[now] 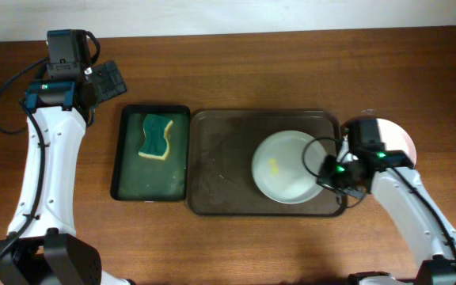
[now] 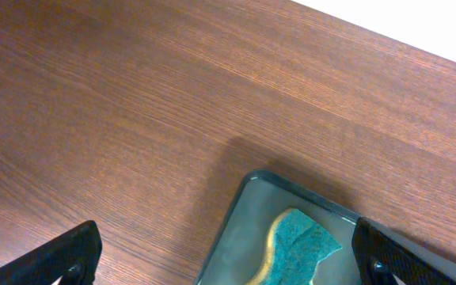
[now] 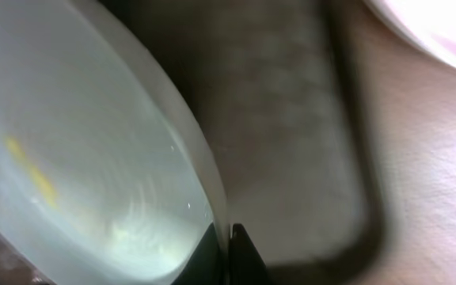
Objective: Clean dirty plates on tray and stack at the side
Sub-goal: 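Drag the white plate toward the tray center with the right gripper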
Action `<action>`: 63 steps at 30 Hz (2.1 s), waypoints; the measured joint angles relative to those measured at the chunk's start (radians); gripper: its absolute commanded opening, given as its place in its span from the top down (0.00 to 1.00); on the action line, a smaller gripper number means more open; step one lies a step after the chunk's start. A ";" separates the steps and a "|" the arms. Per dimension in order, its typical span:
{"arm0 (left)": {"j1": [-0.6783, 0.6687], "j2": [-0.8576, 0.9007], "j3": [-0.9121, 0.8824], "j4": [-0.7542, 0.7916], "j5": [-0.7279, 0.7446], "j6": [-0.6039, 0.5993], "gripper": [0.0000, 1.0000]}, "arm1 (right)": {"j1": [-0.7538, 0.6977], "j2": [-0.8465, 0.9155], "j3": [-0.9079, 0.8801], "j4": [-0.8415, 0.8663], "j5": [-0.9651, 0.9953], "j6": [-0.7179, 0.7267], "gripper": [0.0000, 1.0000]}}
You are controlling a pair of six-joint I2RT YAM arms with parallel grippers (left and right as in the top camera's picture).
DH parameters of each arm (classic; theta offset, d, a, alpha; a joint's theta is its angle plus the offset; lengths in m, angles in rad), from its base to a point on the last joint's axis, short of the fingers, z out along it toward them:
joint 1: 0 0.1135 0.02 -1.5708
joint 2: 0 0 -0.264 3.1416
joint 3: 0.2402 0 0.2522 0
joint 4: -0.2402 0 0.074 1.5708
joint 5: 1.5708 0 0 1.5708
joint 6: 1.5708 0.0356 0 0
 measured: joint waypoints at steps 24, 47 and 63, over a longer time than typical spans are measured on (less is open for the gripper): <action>0.000 0.000 0.000 0.000 0.000 0.000 0.01 | 0.105 0.270 0.480 -0.146 0.045 -0.230 0.61; 0.000 0.000 0.000 0.000 0.000 0.000 0.01 | 0.121 0.445 0.337 0.038 -0.021 -0.311 0.80; 0.000 0.000 0.000 0.000 0.000 0.000 0.01 | 0.101 0.446 0.286 0.145 -0.034 -0.163 0.96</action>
